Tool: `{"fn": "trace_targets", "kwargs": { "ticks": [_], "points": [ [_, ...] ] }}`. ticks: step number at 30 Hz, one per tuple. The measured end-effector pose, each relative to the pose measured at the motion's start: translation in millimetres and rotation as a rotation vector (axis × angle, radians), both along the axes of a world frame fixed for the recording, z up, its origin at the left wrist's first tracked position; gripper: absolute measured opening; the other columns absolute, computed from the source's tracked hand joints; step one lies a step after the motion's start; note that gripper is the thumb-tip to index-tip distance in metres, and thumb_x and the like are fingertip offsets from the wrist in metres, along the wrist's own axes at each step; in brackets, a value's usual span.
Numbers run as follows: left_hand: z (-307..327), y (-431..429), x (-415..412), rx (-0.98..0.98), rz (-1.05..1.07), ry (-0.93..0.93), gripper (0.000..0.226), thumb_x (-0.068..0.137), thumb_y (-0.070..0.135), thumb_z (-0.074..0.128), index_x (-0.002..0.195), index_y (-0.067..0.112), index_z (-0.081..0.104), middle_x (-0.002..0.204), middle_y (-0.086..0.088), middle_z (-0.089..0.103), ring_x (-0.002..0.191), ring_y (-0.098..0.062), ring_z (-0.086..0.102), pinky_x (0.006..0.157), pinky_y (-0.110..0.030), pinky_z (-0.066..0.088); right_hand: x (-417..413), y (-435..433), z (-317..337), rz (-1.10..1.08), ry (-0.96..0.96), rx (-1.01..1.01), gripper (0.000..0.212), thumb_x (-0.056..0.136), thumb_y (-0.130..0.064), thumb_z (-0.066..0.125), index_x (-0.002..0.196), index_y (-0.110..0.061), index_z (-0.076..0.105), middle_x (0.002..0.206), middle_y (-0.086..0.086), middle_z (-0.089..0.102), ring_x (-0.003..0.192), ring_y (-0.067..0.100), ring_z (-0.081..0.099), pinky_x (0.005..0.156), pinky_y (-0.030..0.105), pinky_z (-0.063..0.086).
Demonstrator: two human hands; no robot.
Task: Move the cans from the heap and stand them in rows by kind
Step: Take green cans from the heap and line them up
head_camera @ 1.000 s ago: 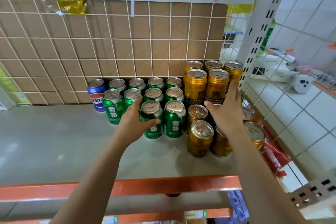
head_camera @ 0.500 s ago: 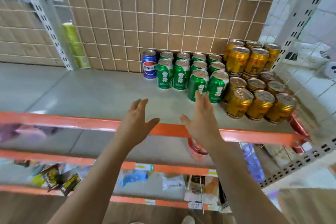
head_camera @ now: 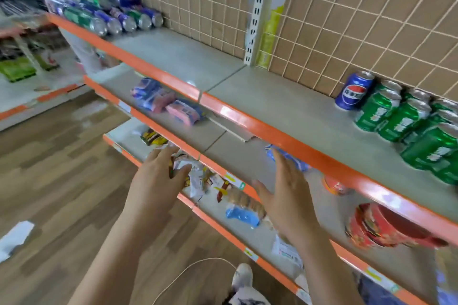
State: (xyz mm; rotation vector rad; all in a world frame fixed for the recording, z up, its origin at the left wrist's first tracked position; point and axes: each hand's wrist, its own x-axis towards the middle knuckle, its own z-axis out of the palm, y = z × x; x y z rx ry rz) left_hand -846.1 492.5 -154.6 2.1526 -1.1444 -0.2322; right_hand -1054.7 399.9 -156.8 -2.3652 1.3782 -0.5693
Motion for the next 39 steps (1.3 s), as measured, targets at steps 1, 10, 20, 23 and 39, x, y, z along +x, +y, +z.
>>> {"fn": "trace_targets", "kwargs": {
  "ticks": [1,10,20,23,39],
  "points": [
    [-3,7,8,-0.003,0.02,0.008,0.039,0.087,0.03,0.062,0.125,0.021,0.056,0.122,0.0,0.056,0.105,-0.019,0.053,0.077,-0.023,0.031,9,2,-2,0.035,0.009,0.03,0.07,0.084,-0.028,0.068,0.141,-0.003,0.036,0.138,0.017,0.047,0.128,0.036,0.043,0.105,0.045,0.035],
    [-32,23,86,0.068,0.198,0.17,0.047,0.078,0.045,0.061,0.121,0.027,0.056,0.113,0.004,0.057,0.099,-0.011,0.052,0.078,-0.023,0.034,103,-50,-10,0.242,0.021,0.132,0.052,0.086,-0.03,0.063,0.133,-0.011,0.048,0.127,0.007,0.056,0.123,0.025,0.047,0.104,0.038,0.035],
    [-29,-49,182,0.167,0.278,0.187,0.053,0.087,0.043,0.056,0.135,0.028,0.041,0.131,0.002,0.049,0.119,-0.014,0.048,0.086,-0.023,0.037,250,-138,-12,0.466,-0.074,0.213,0.053,0.085,-0.032,0.064,0.135,-0.023,0.045,0.128,-0.008,0.052,0.122,0.013,0.046,0.101,0.027,0.034],
    [-28,-61,206,0.128,0.321,0.181,0.05,0.089,0.036,0.058,0.135,0.027,0.042,0.131,0.003,0.049,0.118,-0.014,0.049,0.088,-0.024,0.038,279,-155,-12,0.514,-0.047,0.252,0.052,0.085,-0.035,0.064,0.132,-0.023,0.047,0.127,-0.009,0.053,0.121,0.013,0.049,0.102,0.03,0.036],
    [-48,-91,393,0.096,0.341,0.223,0.05,0.087,0.032,0.061,0.134,0.024,0.044,0.125,0.001,0.052,0.112,-0.016,0.051,0.092,-0.026,0.039,464,-195,-12,0.51,-0.007,0.337,0.055,0.079,-0.058,0.053,0.123,-0.026,0.05,0.121,-0.01,0.058,0.114,0.013,0.055,0.096,0.044,0.047]
  ]
}}
